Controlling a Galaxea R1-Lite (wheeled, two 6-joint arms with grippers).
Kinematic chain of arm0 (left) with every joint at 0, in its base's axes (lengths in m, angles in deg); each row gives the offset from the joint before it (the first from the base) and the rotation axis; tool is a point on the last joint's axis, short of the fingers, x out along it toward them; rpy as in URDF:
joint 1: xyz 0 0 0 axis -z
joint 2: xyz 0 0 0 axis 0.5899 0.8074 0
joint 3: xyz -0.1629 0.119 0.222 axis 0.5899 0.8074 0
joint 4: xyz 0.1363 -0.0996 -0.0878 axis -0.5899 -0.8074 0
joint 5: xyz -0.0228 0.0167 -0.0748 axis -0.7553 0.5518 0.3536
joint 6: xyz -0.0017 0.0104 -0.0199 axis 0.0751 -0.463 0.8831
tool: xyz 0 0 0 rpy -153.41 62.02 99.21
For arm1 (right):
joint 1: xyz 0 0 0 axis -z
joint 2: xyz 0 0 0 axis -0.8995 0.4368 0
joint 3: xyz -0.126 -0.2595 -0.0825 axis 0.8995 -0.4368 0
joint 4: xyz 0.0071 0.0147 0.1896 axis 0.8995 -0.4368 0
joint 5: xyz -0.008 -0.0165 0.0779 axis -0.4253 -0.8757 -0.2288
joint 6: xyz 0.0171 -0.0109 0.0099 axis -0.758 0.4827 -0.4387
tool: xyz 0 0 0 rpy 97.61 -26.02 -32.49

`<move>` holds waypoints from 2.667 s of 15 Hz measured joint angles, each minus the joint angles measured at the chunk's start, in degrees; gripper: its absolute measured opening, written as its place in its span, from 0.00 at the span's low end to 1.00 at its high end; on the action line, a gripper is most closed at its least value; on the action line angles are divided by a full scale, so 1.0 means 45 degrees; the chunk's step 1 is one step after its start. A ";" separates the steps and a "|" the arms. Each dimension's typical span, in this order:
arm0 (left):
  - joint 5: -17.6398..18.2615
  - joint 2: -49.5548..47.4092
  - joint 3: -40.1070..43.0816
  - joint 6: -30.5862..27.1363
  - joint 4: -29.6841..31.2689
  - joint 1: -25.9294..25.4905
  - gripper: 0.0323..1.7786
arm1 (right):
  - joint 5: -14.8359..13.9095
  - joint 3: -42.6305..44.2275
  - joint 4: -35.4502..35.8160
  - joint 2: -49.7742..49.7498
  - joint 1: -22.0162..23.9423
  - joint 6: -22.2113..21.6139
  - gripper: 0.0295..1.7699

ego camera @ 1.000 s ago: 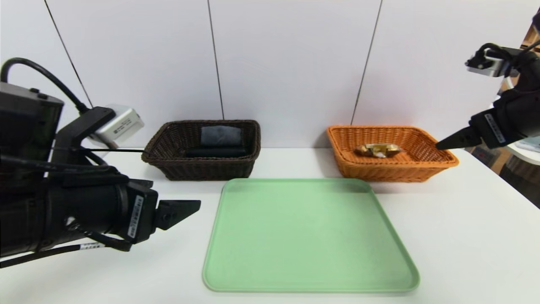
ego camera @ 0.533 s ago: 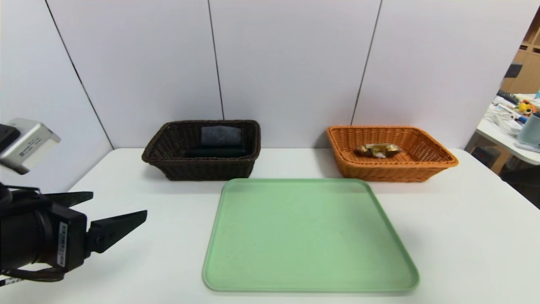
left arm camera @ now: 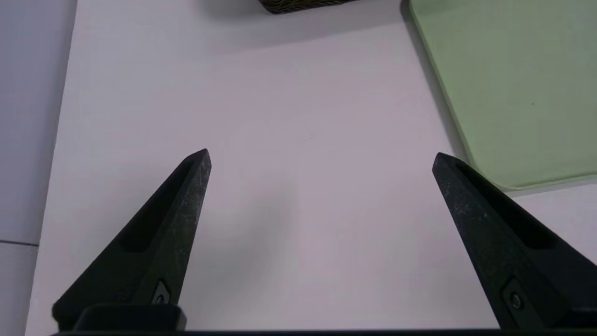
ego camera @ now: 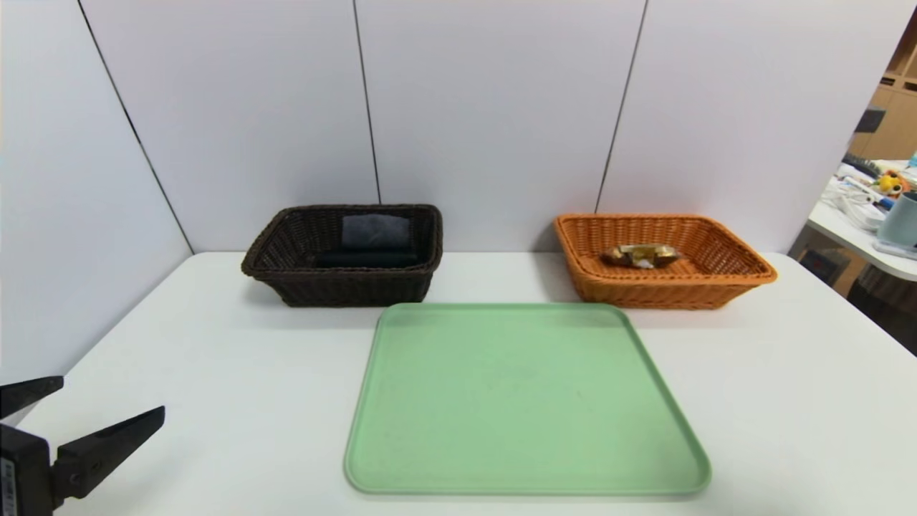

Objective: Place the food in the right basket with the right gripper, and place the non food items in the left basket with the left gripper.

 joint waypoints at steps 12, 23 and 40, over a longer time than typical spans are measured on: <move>0.0672 -0.3224 0.3167 -0.1314 0.0639 -0.2327 0.95 | 0.1300 -0.2855 -0.0079 -0.4110 0.0650 0.0098 0.96; 0.1474 -0.5212 0.5402 -0.1387 0.1699 -0.2866 0.95 | 0.2755 -0.5935 0.2555 -0.7038 0.1558 0.0049 0.96; 0.2763 -0.5979 0.7764 -0.1552 0.4719 -0.3186 0.95 | 0.2416 -0.9040 0.7797 -0.7247 0.1747 0.0038 0.96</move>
